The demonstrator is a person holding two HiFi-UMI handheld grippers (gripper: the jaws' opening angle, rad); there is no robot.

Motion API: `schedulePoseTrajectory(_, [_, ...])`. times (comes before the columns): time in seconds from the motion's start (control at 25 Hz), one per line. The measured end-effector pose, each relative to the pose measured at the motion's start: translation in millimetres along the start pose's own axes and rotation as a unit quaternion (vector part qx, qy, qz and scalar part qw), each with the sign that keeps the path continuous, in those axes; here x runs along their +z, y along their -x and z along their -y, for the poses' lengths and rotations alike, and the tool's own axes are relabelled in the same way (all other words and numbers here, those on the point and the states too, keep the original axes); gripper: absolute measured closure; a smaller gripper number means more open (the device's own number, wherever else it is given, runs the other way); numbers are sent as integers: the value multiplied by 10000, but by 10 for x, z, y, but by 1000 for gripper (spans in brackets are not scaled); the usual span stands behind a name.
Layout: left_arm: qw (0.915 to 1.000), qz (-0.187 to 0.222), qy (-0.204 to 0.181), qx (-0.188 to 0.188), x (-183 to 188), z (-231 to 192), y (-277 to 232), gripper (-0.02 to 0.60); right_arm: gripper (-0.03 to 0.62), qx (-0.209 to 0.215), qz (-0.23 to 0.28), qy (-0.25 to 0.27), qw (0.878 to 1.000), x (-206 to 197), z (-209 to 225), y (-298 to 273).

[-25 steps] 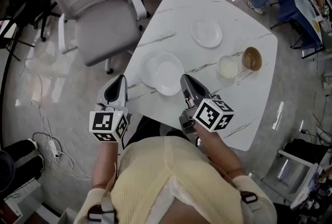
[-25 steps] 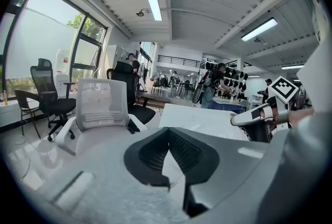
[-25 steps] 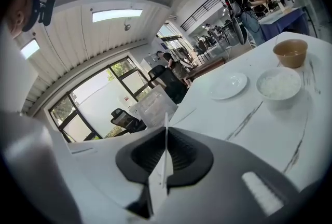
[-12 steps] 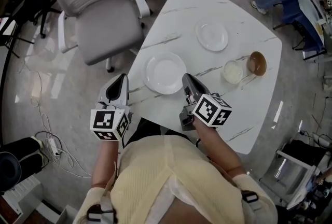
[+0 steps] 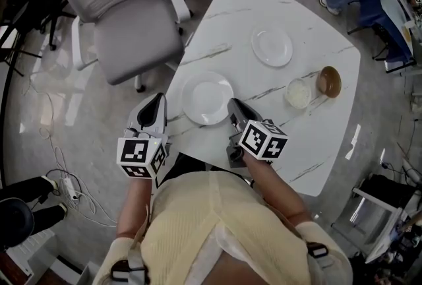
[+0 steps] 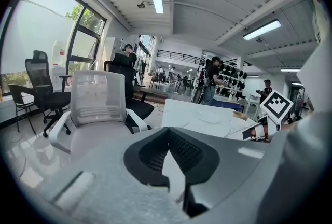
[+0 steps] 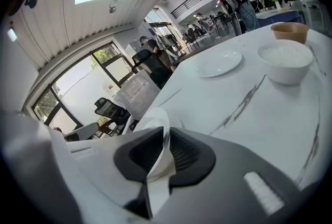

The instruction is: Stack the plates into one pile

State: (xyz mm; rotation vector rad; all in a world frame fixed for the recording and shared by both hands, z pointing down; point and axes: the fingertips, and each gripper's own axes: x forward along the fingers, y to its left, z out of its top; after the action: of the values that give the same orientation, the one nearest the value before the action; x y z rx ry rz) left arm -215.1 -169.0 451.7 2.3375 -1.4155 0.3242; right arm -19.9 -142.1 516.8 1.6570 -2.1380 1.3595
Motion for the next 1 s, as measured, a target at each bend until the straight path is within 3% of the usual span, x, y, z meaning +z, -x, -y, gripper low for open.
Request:
schedulePoseTrajectory(0.28, [9999, -26, -34, -130, 28, -2, -59, 580, 548, -272, 3, 189, 9995, -11, 58, -11])
schedulePoseTrajectory(0.68, [9990, -56, -74, -448, 34, 65, -155, 580, 543, -351, 198, 228, 9989, 57, 49, 94])
schedulePoseTrajectory(1.0, [9950, -164, -235, -955, 179, 281, -343, 580, 543, -300, 365, 336, 9983, 272, -54, 349])
